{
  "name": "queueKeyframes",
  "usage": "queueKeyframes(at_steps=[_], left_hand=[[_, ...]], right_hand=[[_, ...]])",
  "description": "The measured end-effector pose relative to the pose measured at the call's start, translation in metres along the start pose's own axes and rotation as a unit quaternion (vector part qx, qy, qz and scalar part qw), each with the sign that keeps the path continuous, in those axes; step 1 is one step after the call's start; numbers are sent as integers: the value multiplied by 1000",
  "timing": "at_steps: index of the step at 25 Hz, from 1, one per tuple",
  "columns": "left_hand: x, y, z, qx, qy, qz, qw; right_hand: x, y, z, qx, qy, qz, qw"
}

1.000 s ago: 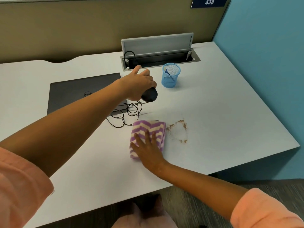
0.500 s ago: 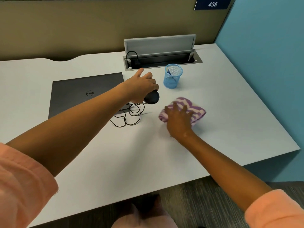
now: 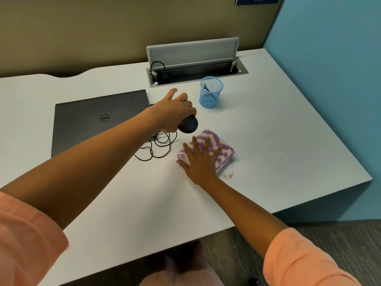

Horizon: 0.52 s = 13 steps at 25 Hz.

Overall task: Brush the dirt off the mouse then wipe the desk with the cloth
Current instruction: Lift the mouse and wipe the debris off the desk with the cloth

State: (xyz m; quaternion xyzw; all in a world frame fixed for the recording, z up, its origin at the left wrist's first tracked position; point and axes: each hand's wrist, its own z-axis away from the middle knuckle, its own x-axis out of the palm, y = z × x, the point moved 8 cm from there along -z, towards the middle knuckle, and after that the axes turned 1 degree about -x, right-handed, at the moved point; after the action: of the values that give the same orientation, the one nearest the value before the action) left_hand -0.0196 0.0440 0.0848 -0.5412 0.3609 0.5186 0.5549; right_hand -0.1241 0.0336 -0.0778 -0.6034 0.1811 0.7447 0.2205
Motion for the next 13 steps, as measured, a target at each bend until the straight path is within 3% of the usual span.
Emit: queueKeyframes(at_steps=[5,10,13], left_hand=[[6,11,-5,9,-6,-1,1000],[15,22,-7,17,-6,-13,1000],[23,38,-6,36,-9,-25,999]], right_hand=[[1,23,-21,55,-1,2,998],[0,61,-17,167,8,-61,984],[8,68,8,169,26,-74,982]])
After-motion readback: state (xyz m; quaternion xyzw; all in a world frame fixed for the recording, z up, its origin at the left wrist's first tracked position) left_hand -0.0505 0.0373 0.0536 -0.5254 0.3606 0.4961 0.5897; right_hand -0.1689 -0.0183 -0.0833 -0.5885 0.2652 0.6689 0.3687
